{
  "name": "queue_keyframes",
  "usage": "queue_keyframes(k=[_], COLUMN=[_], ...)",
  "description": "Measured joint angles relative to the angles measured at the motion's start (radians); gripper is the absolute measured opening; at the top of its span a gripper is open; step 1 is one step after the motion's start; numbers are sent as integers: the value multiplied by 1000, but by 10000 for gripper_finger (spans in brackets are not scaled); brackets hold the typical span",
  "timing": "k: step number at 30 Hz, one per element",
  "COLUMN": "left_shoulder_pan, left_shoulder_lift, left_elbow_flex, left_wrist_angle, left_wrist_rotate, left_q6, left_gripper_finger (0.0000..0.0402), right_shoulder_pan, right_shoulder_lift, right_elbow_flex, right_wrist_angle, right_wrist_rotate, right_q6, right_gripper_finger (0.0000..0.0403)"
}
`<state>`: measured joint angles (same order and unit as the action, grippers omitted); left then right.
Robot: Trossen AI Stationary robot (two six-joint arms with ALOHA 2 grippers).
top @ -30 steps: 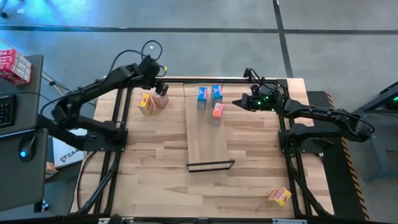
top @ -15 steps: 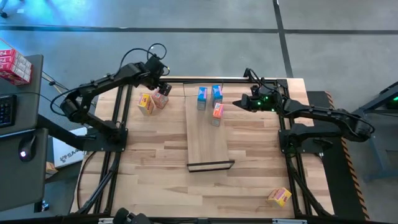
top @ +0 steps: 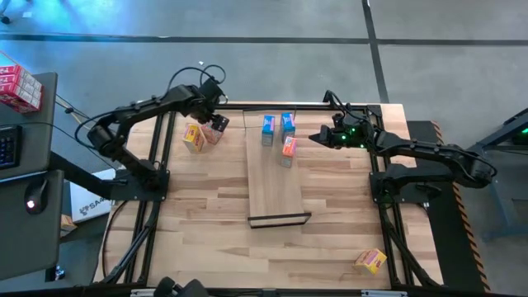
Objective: Stack cereal on shelf
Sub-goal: Put the orange cereal box on the shelf aligned with the other orange cereal box
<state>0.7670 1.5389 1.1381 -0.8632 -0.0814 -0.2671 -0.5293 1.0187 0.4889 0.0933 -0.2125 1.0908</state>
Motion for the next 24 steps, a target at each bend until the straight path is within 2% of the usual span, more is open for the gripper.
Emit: queue_keyframes(k=[11,24], left_shoulder_pan=[-2,-2], left_shoulder_lift=[11,9], left_elbow_flex=[0,0], left_wrist_angle=[-40,-41], left_wrist_rotate=[26,102], left_q6=[-5,-46], left_gripper_finger=[253,158], right_shoulder_pan=[0,0], right_shoulder_lift=[0,0], right_elbow_flex=[0,0], right_wrist_angle=[0,0], right_wrist_rotate=[0,0], right_q6=[0,0], right_gripper_finger=[0,0])
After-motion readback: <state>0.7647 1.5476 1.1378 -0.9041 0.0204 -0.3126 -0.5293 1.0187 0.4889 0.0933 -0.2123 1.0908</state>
